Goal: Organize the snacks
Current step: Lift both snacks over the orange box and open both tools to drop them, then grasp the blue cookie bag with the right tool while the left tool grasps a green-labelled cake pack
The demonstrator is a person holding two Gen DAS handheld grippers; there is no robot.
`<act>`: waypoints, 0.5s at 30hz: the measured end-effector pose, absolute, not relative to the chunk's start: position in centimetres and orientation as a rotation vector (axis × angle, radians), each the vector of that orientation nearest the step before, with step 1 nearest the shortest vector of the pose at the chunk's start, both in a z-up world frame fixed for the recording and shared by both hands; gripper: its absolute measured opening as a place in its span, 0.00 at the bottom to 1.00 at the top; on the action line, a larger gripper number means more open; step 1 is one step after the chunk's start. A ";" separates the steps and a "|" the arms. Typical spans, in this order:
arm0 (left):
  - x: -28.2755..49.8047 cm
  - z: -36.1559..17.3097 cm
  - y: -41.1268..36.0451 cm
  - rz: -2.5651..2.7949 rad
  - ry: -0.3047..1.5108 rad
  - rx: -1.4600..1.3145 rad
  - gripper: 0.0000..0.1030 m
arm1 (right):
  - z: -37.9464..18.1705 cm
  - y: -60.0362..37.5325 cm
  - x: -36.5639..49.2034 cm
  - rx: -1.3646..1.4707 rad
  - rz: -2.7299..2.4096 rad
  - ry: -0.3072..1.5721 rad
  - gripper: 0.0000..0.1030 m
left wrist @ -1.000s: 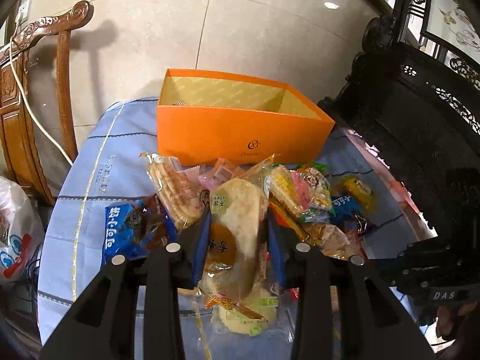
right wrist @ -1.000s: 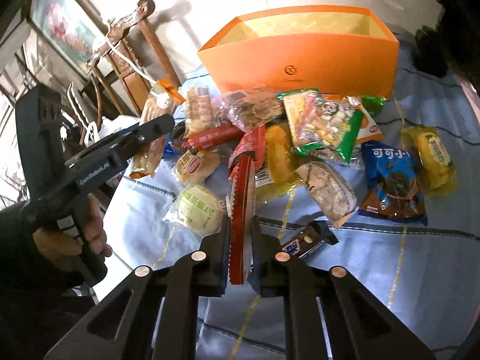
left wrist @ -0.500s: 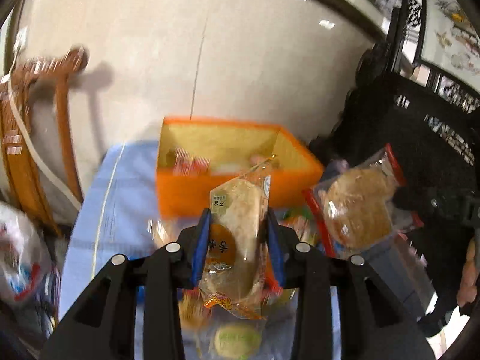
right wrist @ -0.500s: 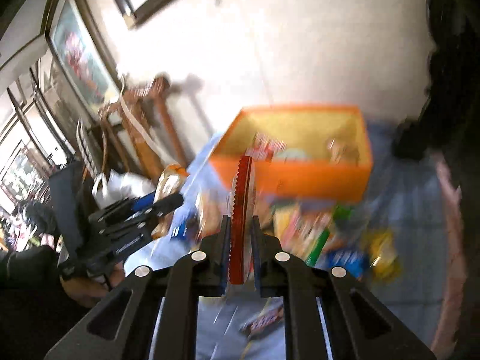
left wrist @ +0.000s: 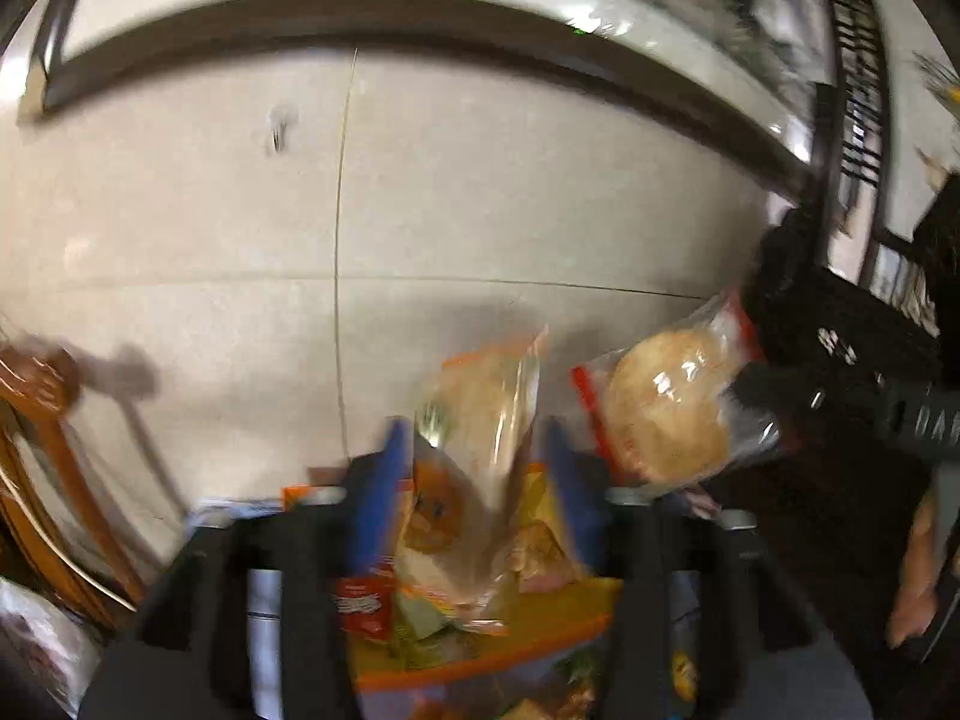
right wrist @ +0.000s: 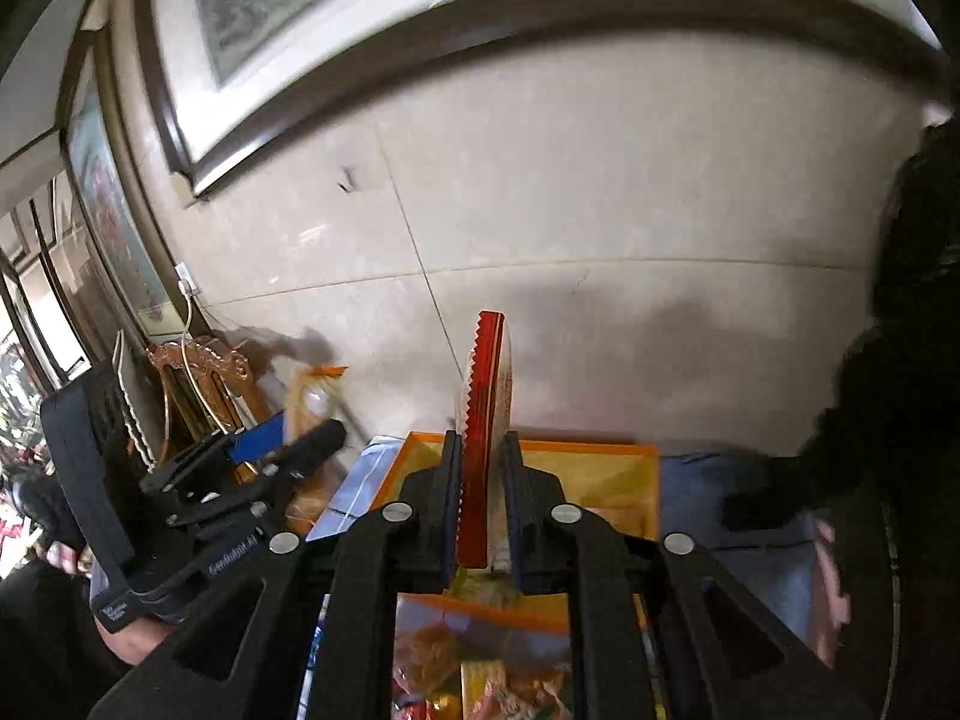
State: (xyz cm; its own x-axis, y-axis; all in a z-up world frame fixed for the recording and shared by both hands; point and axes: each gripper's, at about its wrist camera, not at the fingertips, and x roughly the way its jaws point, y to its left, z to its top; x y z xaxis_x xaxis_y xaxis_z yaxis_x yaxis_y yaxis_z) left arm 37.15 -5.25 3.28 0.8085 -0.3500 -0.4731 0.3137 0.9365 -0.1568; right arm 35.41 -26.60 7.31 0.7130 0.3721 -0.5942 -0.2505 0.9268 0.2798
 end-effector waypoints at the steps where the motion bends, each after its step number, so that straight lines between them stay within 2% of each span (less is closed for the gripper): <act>1: 38.0 3.1 -5.4 -0.327 0.536 -0.083 0.86 | 6.5 -26.6 36.5 0.189 0.342 0.723 0.36; 2: 38.7 2.7 -5.4 -0.289 0.537 -0.086 0.87 | 5.6 -26.7 37.4 0.181 0.314 0.744 0.54; 3: 39.3 2.1 -5.4 -0.263 0.542 -0.080 0.87 | 4.9 -26.9 37.8 0.162 0.284 0.743 0.58; 7: 38.8 -0.7 -5.1 -0.261 0.573 -0.017 0.88 | 2.2 -27.7 37.3 0.144 0.274 0.782 0.61; 12: 34.4 -4.6 -3.0 -0.270 0.588 0.020 0.88 | -1.1 -27.9 33.6 0.080 0.245 0.822 0.69; 15: 30.0 -7.1 -2.6 -0.282 0.582 0.084 0.88 | -2.3 -27.7 29.4 0.057 0.204 0.810 0.79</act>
